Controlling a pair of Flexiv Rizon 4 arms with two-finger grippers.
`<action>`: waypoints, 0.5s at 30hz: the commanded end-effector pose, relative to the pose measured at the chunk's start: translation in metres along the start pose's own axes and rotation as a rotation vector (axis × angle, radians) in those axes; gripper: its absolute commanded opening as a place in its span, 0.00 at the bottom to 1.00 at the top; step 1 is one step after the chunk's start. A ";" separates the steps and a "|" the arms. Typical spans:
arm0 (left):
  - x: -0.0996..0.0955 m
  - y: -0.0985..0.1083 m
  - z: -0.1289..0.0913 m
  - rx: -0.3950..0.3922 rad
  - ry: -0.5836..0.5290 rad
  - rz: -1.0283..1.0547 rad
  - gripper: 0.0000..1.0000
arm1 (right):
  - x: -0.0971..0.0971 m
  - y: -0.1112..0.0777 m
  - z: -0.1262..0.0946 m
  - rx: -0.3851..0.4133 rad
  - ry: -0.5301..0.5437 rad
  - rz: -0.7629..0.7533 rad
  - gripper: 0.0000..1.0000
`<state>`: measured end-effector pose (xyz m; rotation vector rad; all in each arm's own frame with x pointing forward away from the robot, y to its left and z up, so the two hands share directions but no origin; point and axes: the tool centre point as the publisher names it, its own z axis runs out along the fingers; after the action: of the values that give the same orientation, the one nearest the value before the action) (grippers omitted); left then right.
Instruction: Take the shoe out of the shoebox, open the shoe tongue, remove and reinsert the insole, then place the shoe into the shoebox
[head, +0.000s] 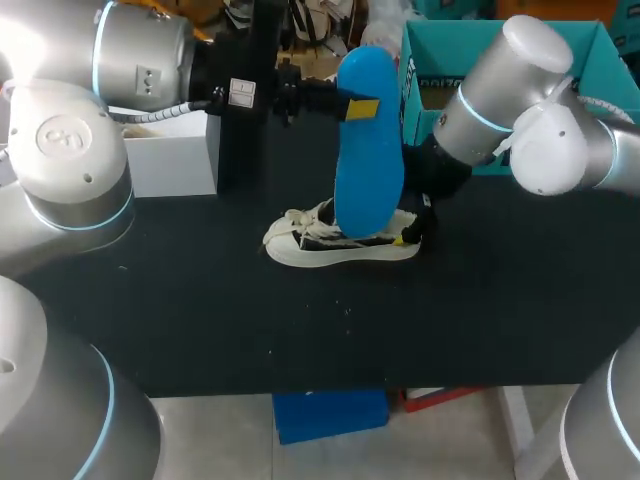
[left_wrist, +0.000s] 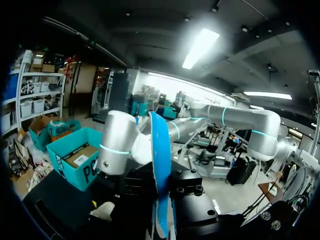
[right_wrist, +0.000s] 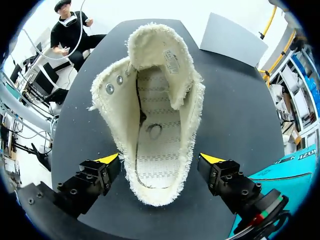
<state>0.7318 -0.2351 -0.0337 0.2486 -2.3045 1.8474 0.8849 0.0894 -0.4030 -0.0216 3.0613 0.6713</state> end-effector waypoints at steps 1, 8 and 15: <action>0.000 0.001 0.001 0.003 -0.002 0.002 0.00 | 0.000 -0.005 0.005 -0.164 -0.002 0.001 1.00; 0.000 0.001 0.001 0.003 -0.002 0.002 0.00 | -0.002 -0.004 0.011 -0.254 0.004 0.011 1.00; 0.000 0.001 0.001 0.003 -0.002 0.002 0.00 | -0.002 -0.006 0.020 -0.330 0.013 0.022 1.00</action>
<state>0.7318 -0.2351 -0.0337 0.2486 -2.3045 1.8475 0.8855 0.0922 -0.4156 0.0036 2.9665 1.0700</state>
